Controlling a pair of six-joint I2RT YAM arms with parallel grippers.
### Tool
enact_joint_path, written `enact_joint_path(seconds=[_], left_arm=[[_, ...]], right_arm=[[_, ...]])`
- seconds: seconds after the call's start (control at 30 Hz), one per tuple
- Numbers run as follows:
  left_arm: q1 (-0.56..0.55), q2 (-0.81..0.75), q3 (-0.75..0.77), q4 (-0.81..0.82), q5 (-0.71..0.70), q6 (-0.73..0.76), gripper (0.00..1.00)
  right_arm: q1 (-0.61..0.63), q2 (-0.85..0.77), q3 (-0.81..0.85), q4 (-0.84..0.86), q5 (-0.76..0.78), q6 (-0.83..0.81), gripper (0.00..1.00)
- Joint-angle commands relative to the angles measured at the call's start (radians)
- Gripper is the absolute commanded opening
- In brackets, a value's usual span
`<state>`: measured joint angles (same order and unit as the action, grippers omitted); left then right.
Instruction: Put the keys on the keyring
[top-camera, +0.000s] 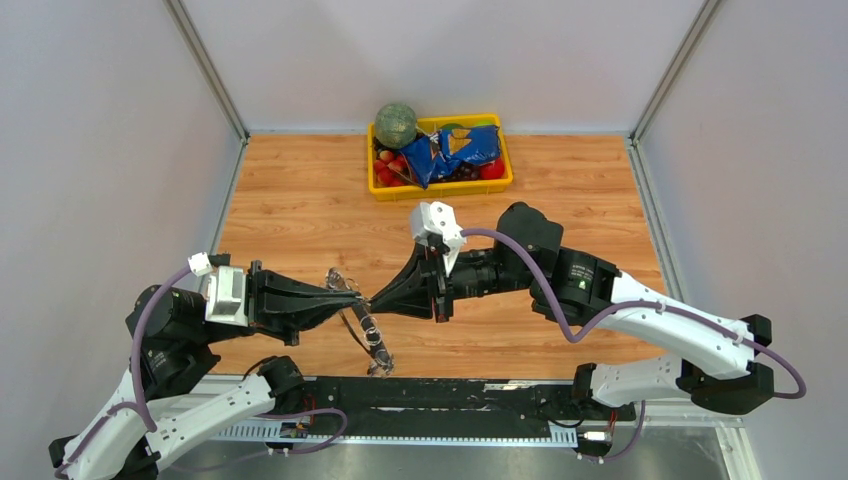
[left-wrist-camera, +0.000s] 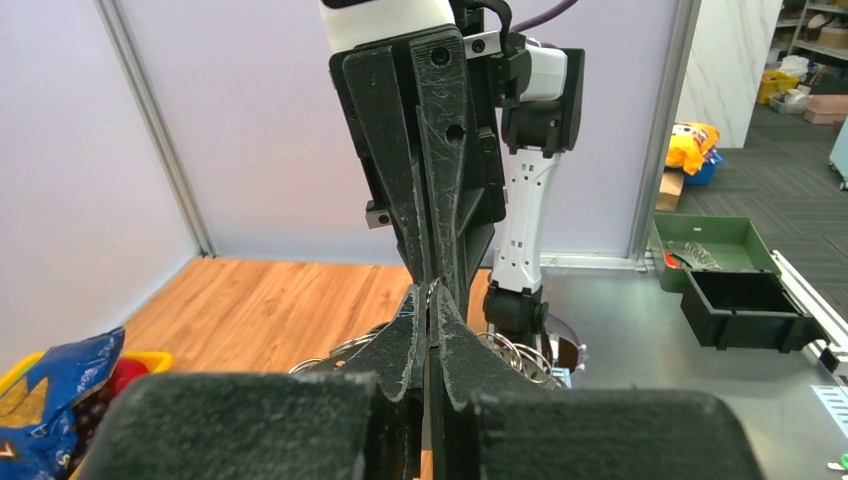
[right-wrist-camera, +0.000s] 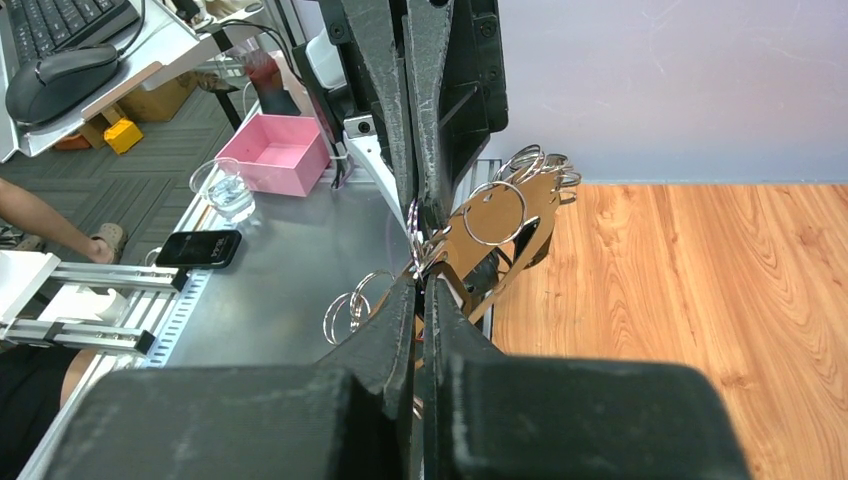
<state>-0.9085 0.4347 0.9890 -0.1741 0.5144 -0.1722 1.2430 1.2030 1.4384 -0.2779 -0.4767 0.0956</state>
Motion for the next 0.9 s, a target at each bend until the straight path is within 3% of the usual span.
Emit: enact_joint_path(seconds=[0.0, 0.87], left_arm=[[-0.001, 0.017, -0.001, 0.102, -0.021, -0.010, 0.00], [-0.001, 0.026, -0.001, 0.091, -0.021, 0.010, 0.00]], right_arm=[[0.018, 0.032, -0.019, 0.020, 0.003, -0.022, 0.00], [0.024, 0.095, 0.044, -0.034, 0.037, -0.060, 0.00]])
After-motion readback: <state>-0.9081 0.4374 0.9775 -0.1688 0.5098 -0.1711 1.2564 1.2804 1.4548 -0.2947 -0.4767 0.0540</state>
